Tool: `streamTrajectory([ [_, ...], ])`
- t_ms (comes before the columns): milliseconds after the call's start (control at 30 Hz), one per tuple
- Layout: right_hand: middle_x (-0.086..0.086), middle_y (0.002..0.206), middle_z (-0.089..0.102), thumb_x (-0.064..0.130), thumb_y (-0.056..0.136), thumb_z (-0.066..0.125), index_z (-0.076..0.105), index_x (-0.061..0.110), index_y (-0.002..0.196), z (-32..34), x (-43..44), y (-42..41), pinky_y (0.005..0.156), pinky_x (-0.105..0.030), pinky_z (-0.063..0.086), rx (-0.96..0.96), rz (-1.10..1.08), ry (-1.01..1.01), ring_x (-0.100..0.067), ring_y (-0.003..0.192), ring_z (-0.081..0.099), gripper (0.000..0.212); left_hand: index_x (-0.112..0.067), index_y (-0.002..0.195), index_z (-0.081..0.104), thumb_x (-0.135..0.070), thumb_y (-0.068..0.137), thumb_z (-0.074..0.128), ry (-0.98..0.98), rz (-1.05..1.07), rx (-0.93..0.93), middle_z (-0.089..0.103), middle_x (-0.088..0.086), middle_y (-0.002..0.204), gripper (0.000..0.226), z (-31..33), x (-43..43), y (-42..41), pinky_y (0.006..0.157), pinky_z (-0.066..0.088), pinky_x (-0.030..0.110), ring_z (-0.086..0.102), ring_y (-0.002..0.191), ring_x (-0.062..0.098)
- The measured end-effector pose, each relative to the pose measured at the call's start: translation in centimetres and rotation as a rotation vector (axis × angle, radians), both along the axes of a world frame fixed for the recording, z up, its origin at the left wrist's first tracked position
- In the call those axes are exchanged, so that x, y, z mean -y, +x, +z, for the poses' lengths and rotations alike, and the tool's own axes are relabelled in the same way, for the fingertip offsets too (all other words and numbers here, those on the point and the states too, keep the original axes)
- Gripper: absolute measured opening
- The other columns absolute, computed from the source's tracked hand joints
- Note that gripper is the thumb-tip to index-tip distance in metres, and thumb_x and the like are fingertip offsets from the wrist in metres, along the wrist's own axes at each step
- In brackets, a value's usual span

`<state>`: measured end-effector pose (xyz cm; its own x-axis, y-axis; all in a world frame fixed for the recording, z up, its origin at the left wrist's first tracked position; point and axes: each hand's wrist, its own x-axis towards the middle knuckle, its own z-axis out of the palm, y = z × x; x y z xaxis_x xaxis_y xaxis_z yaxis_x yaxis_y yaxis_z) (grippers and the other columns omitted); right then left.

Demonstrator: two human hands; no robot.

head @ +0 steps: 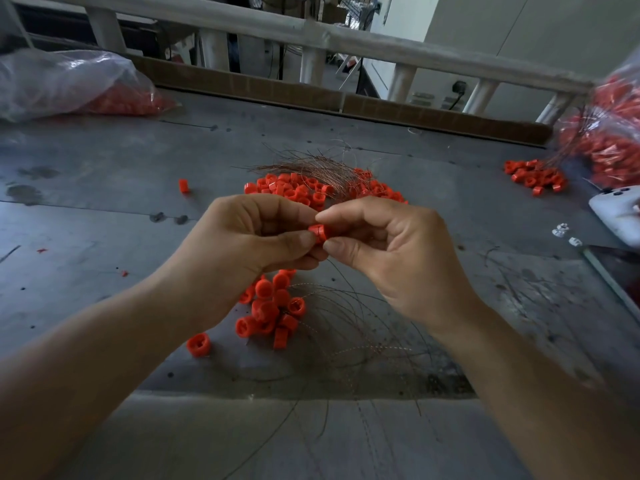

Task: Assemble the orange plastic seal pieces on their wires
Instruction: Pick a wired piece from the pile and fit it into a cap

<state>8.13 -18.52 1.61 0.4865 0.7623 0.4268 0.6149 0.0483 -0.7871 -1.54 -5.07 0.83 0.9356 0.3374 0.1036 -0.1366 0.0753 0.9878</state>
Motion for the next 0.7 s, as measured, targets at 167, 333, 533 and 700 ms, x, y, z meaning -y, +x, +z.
streamTrajectory([
  [167, 0.016, 0.081, 0.065, 0.005, 0.073, 0.071, 0.065, 0.026, 0.092, -0.20, -0.07, 0.03, 0.071, -0.014, 0.052, 0.030, -0.036, 0.008, 0.000, 0.076, 0.066, 0.029, -0.013, 0.073, 0.071, -0.015, 0.052, 0.065, 0.002, 0.030, -0.007, 0.071, 0.011, 0.070, 0.022, -0.02, 0.06, 0.08, 0.057, 0.053, 0.017, 0.070, 0.065, 0.017],
  [333, 0.022, 0.086, 0.062, 0.007, 0.072, 0.073, 0.069, 0.014, 0.092, -0.32, -0.10, 0.05, 0.069, -0.012, 0.052, 0.077, -0.081, 0.021, -0.001, 0.075, 0.066, 0.022, -0.017, 0.069, 0.074, -0.016, 0.053, 0.065, 0.009, 0.026, -0.006, 0.071, 0.010, 0.070, 0.019, 0.00, 0.12, 0.11, 0.057, 0.053, 0.017, 0.070, 0.065, 0.018],
  [533, 0.016, 0.082, 0.064, 0.009, 0.069, 0.074, 0.071, 0.009, 0.090, -0.18, 0.09, 0.10, 0.073, -0.015, 0.053, 0.114, -0.086, 0.018, -0.003, 0.080, 0.066, 0.021, -0.020, 0.073, 0.075, -0.018, 0.053, 0.066, 0.038, -0.017, -0.005, 0.072, 0.009, 0.071, 0.023, -0.04, -0.05, 0.05, 0.058, 0.054, 0.018, 0.070, 0.067, 0.017],
  [700, 0.014, 0.090, 0.065, 0.009, 0.069, 0.074, 0.071, 0.007, 0.089, 0.05, 0.31, 0.08, 0.071, -0.014, 0.052, 0.155, -0.072, 0.016, -0.003, 0.080, 0.066, 0.020, -0.020, 0.076, 0.075, -0.025, 0.050, 0.068, 0.050, -0.059, -0.009, 0.073, 0.009, 0.073, 0.028, -0.05, -0.14, -0.04, 0.061, 0.054, 0.019, 0.071, 0.069, 0.017],
])
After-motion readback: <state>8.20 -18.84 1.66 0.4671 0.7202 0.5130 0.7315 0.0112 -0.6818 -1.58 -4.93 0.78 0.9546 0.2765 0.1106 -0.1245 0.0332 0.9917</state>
